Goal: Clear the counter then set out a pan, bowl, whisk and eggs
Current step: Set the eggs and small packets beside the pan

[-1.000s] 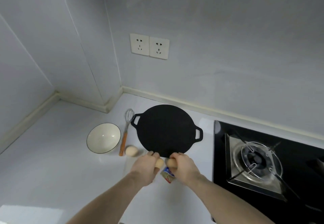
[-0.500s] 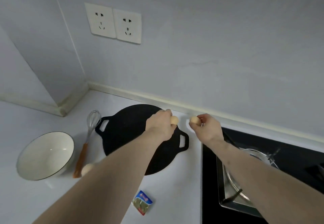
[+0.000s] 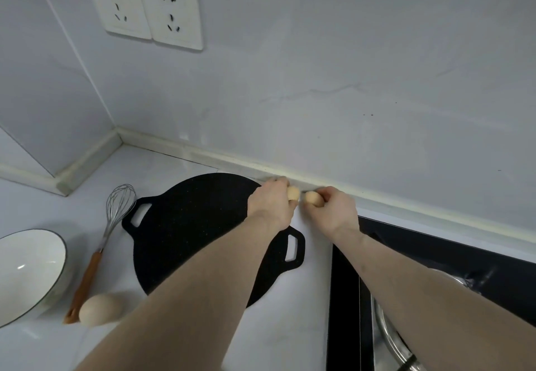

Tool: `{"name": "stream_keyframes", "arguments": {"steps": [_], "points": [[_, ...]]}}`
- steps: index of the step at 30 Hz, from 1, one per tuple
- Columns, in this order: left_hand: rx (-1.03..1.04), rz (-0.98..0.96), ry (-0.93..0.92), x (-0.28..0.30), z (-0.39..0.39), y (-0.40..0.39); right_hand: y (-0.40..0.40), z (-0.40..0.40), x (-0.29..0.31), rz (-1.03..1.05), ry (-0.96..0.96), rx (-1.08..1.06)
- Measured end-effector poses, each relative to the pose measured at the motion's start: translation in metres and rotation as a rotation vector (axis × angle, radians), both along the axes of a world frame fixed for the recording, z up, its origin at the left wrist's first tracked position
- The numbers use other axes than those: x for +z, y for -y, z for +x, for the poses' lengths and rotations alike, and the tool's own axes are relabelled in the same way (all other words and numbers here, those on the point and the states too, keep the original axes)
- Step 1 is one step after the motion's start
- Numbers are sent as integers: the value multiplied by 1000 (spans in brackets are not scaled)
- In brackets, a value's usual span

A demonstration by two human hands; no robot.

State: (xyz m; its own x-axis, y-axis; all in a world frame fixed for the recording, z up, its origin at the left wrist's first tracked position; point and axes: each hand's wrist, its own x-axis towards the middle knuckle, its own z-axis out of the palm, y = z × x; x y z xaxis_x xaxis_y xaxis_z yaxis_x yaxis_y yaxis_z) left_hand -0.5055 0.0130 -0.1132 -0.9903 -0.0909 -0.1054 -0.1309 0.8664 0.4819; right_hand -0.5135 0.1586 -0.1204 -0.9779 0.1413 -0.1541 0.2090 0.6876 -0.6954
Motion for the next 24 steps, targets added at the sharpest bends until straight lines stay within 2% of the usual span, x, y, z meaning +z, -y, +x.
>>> {"name": "stream_keyframes", "arguments": {"steps": [11, 15, 18, 21, 24], "points": [[50, 46, -5, 19, 16, 9, -7, 9, 9, -23, 6, 35], [124, 165, -68, 47, 61, 39, -10, 33, 30, 41, -105, 39], [154, 186, -83, 60, 122, 78, -2, 68, 46, -47, -203, 38], [166, 86, -51, 57, 186, 123, 25, 118, 55, -143, -212, 201], [275, 15, 1, 49, 241, 170, 78, 169, 46, -144, -93, 524]]}}
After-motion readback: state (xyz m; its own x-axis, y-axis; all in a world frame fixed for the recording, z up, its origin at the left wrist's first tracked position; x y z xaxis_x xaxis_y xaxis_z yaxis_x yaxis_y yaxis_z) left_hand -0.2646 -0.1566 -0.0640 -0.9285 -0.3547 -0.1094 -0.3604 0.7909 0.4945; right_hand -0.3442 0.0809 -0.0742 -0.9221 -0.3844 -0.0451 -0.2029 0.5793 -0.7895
